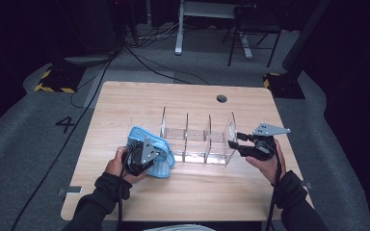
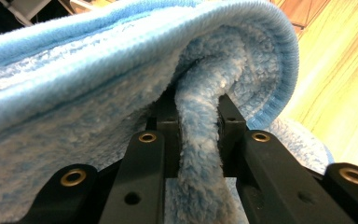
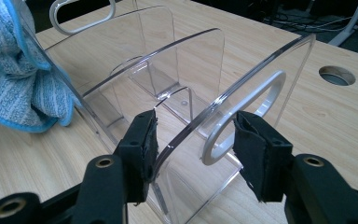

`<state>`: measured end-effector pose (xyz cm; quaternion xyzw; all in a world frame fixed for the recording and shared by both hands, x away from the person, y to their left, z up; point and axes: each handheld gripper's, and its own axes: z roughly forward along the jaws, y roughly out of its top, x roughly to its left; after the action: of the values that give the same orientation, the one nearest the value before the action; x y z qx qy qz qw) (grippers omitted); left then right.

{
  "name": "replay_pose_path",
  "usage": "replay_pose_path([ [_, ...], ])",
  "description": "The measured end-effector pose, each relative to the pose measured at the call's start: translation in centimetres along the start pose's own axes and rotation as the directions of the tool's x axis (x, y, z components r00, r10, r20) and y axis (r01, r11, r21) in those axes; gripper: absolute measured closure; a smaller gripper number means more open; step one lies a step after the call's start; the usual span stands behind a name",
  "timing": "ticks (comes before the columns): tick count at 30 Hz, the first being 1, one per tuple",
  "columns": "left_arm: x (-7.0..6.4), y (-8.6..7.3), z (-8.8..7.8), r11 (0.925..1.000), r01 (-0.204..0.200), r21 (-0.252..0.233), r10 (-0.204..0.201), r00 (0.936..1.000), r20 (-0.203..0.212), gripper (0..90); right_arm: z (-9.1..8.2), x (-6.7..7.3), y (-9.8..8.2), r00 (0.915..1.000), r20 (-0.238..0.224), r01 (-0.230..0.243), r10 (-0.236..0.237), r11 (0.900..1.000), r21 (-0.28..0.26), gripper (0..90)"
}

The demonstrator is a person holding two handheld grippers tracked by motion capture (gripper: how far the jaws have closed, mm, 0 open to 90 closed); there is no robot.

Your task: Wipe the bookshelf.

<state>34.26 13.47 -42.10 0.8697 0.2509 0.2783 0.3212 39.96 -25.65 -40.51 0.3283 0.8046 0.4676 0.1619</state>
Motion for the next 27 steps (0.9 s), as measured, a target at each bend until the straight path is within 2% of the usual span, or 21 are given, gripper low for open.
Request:
replay_pose_path([
  [5,-0.2,0.4,0.3,1.0000,0.006,0.003,-0.006,1.0000,-0.005,77.0,0.0,0.0,0.0,1.0000,0.000,0.000,0.000,1.000,0.002,49.7],
  [9,-0.2,0.5,0.2,0.9998,0.021,-0.003,-0.021,0.9998,0.006,77.0,0.0,0.0,0.0,1.0000,0.004,-0.001,0.001,1.000,0.002,49.5],
  [12,-0.7,0.8,0.2,0.9999,0.013,-0.011,-0.012,0.9996,0.024,77.1,0.0,0.0,0.0,1.0000,0.003,-0.001,0.001,1.000,0.001,49.5],
  [20,-2.6,3.3,1.5,0.9985,-0.040,-0.037,0.043,0.9970,0.065,77.1,0.0,0.1,0.0,1.0000,0.005,-0.001,0.001,1.000,0.002,49.9],
  [27,-4.7,6.3,3.3,0.9936,-0.096,-0.059,0.102,0.9895,0.102,77.1,0.0,0.1,0.0,1.0000,0.005,-0.001,0.001,1.000,0.001,49.9],
])
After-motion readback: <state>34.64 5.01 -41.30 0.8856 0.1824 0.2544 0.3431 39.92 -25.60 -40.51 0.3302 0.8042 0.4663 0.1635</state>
